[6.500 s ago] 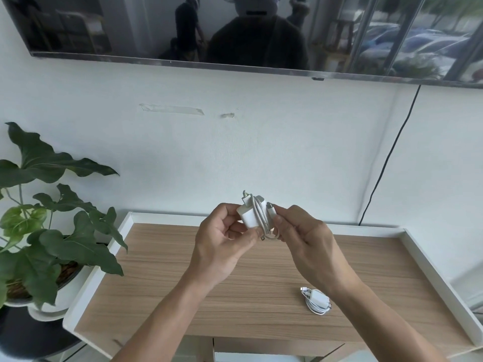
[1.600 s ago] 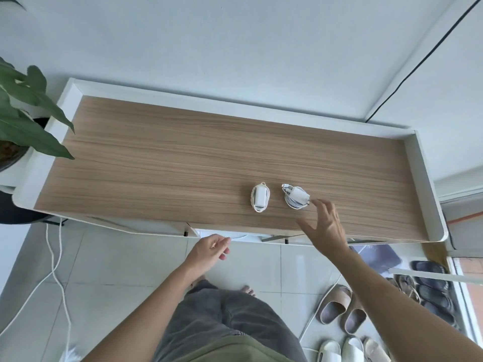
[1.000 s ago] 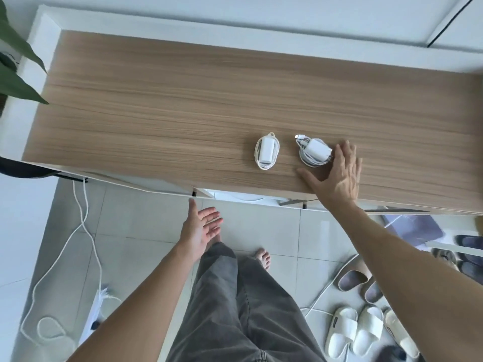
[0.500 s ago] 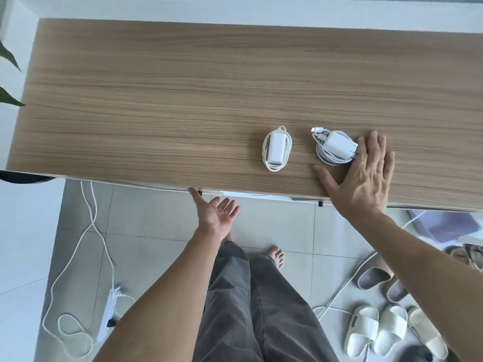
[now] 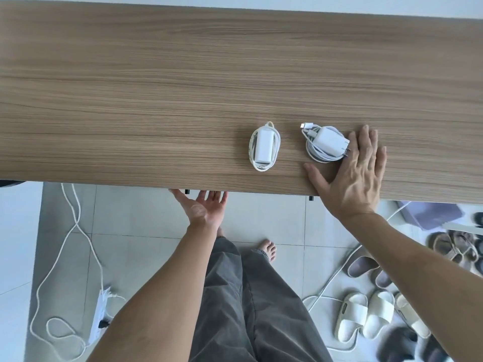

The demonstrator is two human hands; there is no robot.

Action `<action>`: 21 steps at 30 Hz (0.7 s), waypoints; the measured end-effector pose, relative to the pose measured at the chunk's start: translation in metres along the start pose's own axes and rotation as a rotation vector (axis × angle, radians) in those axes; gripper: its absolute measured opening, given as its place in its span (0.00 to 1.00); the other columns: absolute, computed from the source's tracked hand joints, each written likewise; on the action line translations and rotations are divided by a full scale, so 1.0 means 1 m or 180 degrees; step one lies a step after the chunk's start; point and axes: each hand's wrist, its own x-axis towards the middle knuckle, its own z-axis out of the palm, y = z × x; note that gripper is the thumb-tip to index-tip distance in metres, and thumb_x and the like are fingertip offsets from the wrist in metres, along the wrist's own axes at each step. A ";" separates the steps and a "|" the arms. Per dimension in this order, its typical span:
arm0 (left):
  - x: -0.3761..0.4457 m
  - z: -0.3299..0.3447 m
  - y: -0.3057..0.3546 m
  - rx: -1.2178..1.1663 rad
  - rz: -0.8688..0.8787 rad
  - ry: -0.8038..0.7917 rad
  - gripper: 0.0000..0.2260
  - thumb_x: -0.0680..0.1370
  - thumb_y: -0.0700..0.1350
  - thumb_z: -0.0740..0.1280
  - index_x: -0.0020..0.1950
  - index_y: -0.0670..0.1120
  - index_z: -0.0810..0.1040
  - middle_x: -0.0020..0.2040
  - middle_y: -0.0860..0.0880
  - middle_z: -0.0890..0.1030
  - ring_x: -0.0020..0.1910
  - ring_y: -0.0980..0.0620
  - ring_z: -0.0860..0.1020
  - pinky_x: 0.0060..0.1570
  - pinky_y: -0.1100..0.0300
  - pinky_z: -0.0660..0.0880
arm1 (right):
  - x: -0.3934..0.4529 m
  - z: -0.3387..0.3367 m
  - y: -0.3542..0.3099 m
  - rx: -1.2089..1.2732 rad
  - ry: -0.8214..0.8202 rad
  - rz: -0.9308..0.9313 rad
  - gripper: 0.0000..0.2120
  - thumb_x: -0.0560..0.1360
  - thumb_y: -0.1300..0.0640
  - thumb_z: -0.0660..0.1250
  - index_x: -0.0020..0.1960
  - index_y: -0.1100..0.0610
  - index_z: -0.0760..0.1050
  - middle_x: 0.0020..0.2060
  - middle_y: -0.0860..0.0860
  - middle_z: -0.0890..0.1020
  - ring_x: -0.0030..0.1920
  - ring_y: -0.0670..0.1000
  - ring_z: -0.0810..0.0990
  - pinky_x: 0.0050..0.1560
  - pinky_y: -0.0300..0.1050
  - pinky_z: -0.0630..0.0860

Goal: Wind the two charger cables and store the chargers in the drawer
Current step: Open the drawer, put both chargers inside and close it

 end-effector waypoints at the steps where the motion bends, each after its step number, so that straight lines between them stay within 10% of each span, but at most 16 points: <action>1: -0.001 0.000 0.001 -0.0025 -0.0042 -0.0012 0.51 0.67 0.75 0.70 0.77 0.40 0.68 0.73 0.38 0.73 0.75 0.37 0.70 0.78 0.37 0.62 | 0.000 0.000 0.000 0.0001 0.0002 0.0006 0.52 0.73 0.25 0.60 0.80 0.64 0.54 0.82 0.60 0.54 0.83 0.58 0.48 0.82 0.61 0.46; 15: -0.040 -0.027 0.010 0.0836 -0.0165 0.0382 0.39 0.80 0.71 0.51 0.84 0.47 0.55 0.83 0.40 0.59 0.82 0.37 0.59 0.80 0.37 0.56 | -0.001 -0.001 0.003 0.0187 -0.0037 0.0014 0.53 0.72 0.24 0.58 0.80 0.63 0.54 0.82 0.59 0.54 0.83 0.57 0.47 0.82 0.59 0.45; 21: -0.091 -0.042 -0.011 0.5416 0.0173 0.0122 0.18 0.85 0.54 0.61 0.67 0.43 0.78 0.62 0.44 0.83 0.58 0.49 0.83 0.64 0.48 0.79 | -0.001 -0.010 0.008 0.0397 -0.0239 -0.0046 0.53 0.73 0.25 0.59 0.81 0.62 0.54 0.83 0.58 0.52 0.83 0.56 0.45 0.82 0.58 0.43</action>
